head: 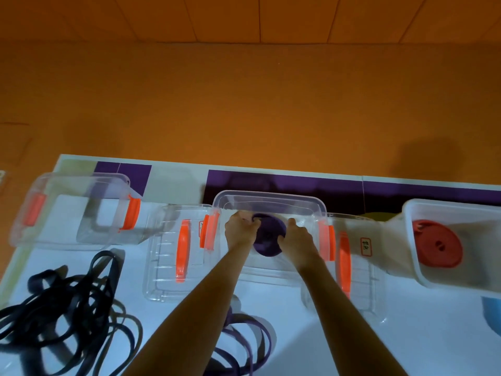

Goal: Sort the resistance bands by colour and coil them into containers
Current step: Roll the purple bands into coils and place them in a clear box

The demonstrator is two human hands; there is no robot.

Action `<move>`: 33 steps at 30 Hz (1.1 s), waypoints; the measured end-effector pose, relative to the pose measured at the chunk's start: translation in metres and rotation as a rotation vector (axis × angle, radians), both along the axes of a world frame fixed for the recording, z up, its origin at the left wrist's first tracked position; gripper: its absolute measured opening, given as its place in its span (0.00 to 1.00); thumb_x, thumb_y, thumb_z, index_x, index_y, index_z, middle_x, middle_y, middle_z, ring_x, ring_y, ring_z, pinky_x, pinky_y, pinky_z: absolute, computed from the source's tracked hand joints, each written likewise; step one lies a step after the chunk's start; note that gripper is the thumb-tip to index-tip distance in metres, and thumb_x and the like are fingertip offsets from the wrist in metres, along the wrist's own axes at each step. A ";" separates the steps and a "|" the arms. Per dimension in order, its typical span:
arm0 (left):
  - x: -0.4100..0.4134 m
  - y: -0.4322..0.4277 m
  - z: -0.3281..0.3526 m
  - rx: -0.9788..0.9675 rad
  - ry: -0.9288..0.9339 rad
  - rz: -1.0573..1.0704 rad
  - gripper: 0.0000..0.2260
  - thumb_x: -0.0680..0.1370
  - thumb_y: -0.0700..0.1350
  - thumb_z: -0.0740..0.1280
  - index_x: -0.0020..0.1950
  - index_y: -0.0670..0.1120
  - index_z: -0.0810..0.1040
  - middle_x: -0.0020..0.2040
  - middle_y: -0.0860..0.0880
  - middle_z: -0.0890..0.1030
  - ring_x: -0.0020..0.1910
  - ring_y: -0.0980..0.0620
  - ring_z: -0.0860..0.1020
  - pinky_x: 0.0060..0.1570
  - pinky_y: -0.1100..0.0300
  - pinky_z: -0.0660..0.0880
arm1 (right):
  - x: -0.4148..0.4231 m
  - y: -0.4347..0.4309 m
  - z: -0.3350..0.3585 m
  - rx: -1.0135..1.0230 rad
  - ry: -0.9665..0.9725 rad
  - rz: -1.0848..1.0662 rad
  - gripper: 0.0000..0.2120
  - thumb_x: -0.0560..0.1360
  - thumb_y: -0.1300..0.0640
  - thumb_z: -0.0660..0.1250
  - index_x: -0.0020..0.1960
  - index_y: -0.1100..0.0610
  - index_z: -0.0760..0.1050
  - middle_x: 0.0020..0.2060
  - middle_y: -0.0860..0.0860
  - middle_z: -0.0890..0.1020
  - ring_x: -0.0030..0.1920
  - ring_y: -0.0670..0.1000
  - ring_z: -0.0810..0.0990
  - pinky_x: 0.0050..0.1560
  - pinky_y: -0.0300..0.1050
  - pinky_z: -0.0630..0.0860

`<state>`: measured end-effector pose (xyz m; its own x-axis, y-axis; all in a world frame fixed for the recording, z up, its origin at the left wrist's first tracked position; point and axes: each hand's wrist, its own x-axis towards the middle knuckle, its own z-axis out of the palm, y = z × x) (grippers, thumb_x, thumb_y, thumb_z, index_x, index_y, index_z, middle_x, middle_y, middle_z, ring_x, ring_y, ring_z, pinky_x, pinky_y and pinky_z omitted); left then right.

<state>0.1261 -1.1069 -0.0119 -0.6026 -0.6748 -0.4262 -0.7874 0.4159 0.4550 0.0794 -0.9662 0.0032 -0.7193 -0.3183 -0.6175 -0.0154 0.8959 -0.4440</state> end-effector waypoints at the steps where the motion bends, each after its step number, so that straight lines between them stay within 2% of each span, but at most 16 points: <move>1: 0.005 -0.002 0.009 -0.016 0.020 -0.063 0.11 0.83 0.46 0.70 0.61 0.41 0.83 0.57 0.43 0.86 0.57 0.44 0.84 0.55 0.58 0.77 | 0.001 0.001 0.009 -0.007 0.041 0.030 0.20 0.84 0.57 0.64 0.75 0.59 0.68 0.63 0.60 0.82 0.61 0.60 0.83 0.60 0.50 0.79; 3: 0.019 -0.007 0.034 -0.057 0.101 -0.191 0.08 0.84 0.43 0.68 0.59 0.41 0.84 0.55 0.43 0.87 0.54 0.46 0.84 0.54 0.61 0.76 | 0.008 0.003 0.029 -0.020 0.143 0.104 0.19 0.85 0.54 0.64 0.74 0.56 0.69 0.63 0.58 0.83 0.62 0.58 0.82 0.60 0.49 0.79; 7: 0.072 -0.014 0.093 -0.192 0.321 -0.437 0.04 0.83 0.41 0.70 0.55 0.45 0.85 0.51 0.48 0.88 0.46 0.51 0.85 0.51 0.63 0.80 | 0.047 0.009 0.071 -0.161 0.341 0.181 0.14 0.85 0.53 0.64 0.70 0.51 0.74 0.64 0.51 0.83 0.62 0.53 0.83 0.63 0.45 0.78; 9: 0.100 -0.015 0.111 -0.284 0.343 -0.544 0.05 0.81 0.40 0.71 0.56 0.46 0.85 0.51 0.49 0.88 0.45 0.50 0.86 0.47 0.60 0.82 | 0.068 0.013 0.083 -0.227 0.416 0.207 0.09 0.86 0.53 0.63 0.65 0.51 0.76 0.60 0.51 0.84 0.57 0.52 0.84 0.61 0.44 0.80; 12: 0.153 -0.022 0.125 -0.388 0.335 -0.640 0.07 0.79 0.39 0.73 0.55 0.47 0.86 0.49 0.49 0.87 0.44 0.48 0.85 0.41 0.53 0.85 | 0.115 0.015 0.098 -0.350 0.525 0.198 0.05 0.84 0.57 0.66 0.58 0.54 0.80 0.50 0.52 0.85 0.49 0.54 0.84 0.52 0.49 0.82; 14: 0.188 -0.028 0.125 -0.391 0.317 -0.653 0.06 0.79 0.39 0.73 0.54 0.47 0.86 0.48 0.50 0.87 0.44 0.48 0.84 0.40 0.53 0.83 | 0.148 0.017 0.098 -0.427 0.567 0.186 0.05 0.82 0.60 0.69 0.56 0.56 0.82 0.49 0.51 0.86 0.48 0.53 0.84 0.50 0.50 0.83; 16: 0.221 -0.034 0.118 -0.359 0.255 -0.662 0.05 0.81 0.40 0.71 0.54 0.48 0.85 0.48 0.50 0.86 0.46 0.48 0.84 0.41 0.54 0.81 | 0.180 0.017 0.085 -0.410 0.466 0.210 0.06 0.84 0.59 0.67 0.57 0.55 0.82 0.51 0.48 0.86 0.50 0.51 0.84 0.51 0.50 0.82; 19: 0.266 -0.044 0.097 -0.306 0.166 -0.659 0.07 0.83 0.43 0.66 0.56 0.49 0.84 0.50 0.51 0.86 0.48 0.49 0.83 0.46 0.56 0.81 | 0.222 0.015 0.053 -0.213 0.235 0.240 0.08 0.86 0.53 0.59 0.57 0.50 0.77 0.51 0.48 0.84 0.51 0.52 0.82 0.53 0.49 0.79; 20: 0.280 -0.047 0.091 -0.289 0.139 -0.651 0.08 0.84 0.43 0.65 0.57 0.49 0.84 0.52 0.51 0.85 0.49 0.49 0.82 0.47 0.56 0.81 | 0.235 0.014 0.043 -0.167 0.186 0.240 0.07 0.86 0.51 0.61 0.60 0.49 0.77 0.53 0.49 0.82 0.53 0.52 0.81 0.56 0.48 0.79; 22: 0.305 -0.055 0.081 -0.258 0.082 -0.656 0.11 0.85 0.44 0.62 0.60 0.50 0.83 0.55 0.51 0.85 0.53 0.49 0.82 0.51 0.55 0.80 | 0.256 0.010 0.028 -0.096 0.118 0.232 0.15 0.83 0.49 0.67 0.69 0.51 0.75 0.60 0.50 0.79 0.60 0.52 0.79 0.61 0.47 0.78; 24: 0.327 -0.063 0.075 -0.233 0.050 -0.657 0.11 0.86 0.45 0.60 0.60 0.51 0.82 0.56 0.52 0.84 0.56 0.50 0.81 0.52 0.56 0.80 | 0.270 0.003 0.019 -0.059 0.069 0.176 0.19 0.81 0.47 0.70 0.70 0.51 0.75 0.60 0.50 0.80 0.61 0.53 0.80 0.58 0.44 0.76; 26: 0.345 -0.070 0.072 -0.209 0.052 -0.631 0.10 0.86 0.47 0.60 0.59 0.51 0.81 0.56 0.52 0.83 0.55 0.50 0.82 0.52 0.56 0.79 | 0.279 -0.005 0.017 -0.012 0.083 0.120 0.12 0.81 0.49 0.67 0.62 0.51 0.79 0.53 0.50 0.83 0.54 0.54 0.82 0.51 0.45 0.76; 28: 0.359 -0.078 0.069 -0.152 0.056 -0.600 0.09 0.86 0.47 0.62 0.61 0.51 0.82 0.57 0.53 0.84 0.55 0.51 0.82 0.54 0.57 0.80 | 0.287 -0.012 0.017 0.037 0.145 0.130 0.07 0.80 0.53 0.64 0.52 0.54 0.79 0.44 0.49 0.82 0.47 0.55 0.81 0.48 0.48 0.78; 30: 0.369 -0.081 0.067 -0.037 0.074 -0.532 0.09 0.85 0.45 0.64 0.61 0.50 0.82 0.57 0.52 0.84 0.55 0.51 0.83 0.55 0.58 0.79 | 0.296 -0.015 0.021 0.031 0.238 0.139 0.06 0.82 0.55 0.64 0.52 0.55 0.78 0.42 0.48 0.79 0.44 0.52 0.80 0.46 0.47 0.78; 33: 0.370 -0.073 0.070 0.277 0.158 -0.295 0.08 0.84 0.46 0.67 0.61 0.47 0.82 0.57 0.49 0.86 0.52 0.51 0.84 0.54 0.59 0.79 | 0.312 -0.014 0.034 -0.069 0.343 0.075 0.06 0.82 0.55 0.68 0.57 0.54 0.81 0.46 0.48 0.83 0.43 0.49 0.80 0.45 0.42 0.76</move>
